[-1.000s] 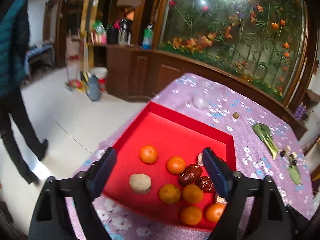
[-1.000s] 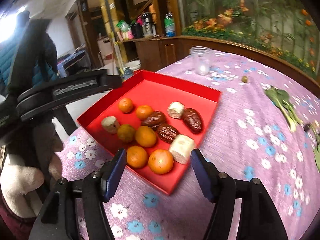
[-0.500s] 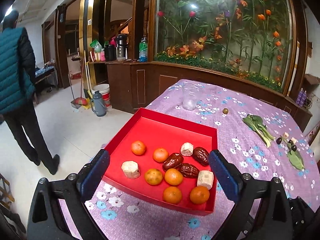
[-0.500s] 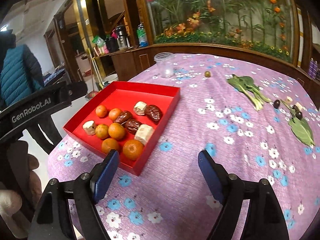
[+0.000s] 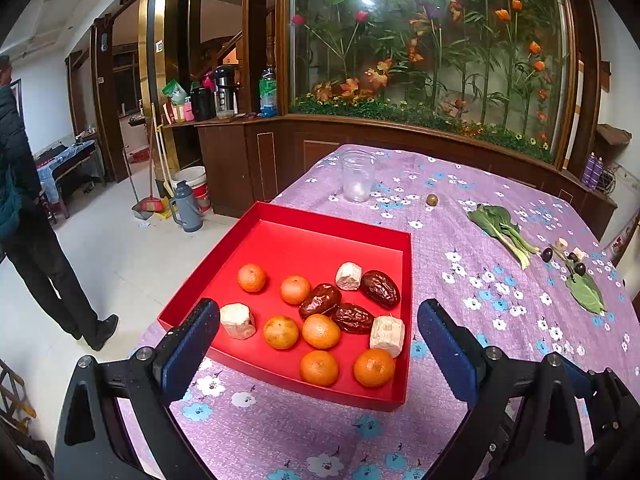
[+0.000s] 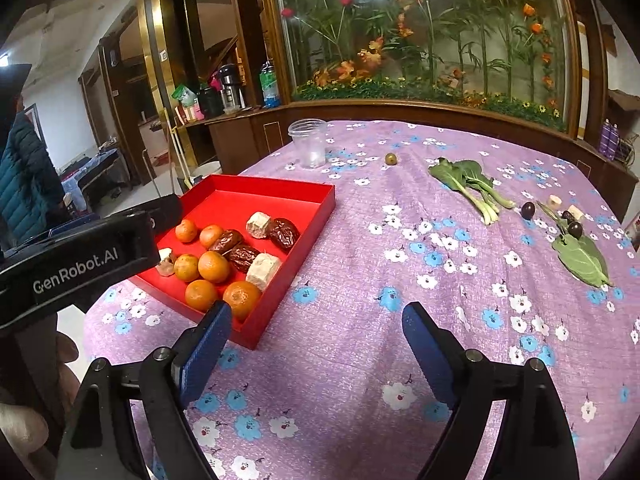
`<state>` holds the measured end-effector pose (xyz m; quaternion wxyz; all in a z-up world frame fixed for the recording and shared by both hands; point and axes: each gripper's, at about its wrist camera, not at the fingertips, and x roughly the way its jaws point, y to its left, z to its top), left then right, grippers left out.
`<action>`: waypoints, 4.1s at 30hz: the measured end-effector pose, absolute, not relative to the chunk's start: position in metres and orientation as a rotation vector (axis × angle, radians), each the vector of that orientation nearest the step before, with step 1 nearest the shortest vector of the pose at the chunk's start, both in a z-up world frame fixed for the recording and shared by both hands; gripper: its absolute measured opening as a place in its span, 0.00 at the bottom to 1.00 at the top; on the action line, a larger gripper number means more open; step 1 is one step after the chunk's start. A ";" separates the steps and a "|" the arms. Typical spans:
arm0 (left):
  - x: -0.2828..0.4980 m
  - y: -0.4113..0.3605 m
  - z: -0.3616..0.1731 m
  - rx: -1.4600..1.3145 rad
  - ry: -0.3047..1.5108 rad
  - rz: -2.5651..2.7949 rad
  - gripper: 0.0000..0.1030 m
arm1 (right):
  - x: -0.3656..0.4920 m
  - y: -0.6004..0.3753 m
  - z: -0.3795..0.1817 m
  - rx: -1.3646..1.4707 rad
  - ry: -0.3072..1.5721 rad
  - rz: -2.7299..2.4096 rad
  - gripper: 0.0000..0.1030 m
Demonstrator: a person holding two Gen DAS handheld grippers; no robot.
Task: Organize fruits
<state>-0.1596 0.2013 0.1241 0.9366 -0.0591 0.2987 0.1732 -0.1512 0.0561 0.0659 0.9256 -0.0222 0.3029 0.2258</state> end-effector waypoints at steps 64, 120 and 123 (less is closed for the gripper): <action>-0.194 0.207 0.133 -0.106 0.364 0.474 0.98 | -0.144 0.076 0.042 -0.096 0.673 0.462 0.90; -0.193 0.287 0.113 -0.285 0.543 0.479 1.00 | -0.166 0.177 0.070 -0.309 0.571 0.643 0.92; -0.190 0.292 0.106 -0.321 0.580 0.469 1.00 | -0.165 0.177 0.068 -0.301 0.580 0.647 0.92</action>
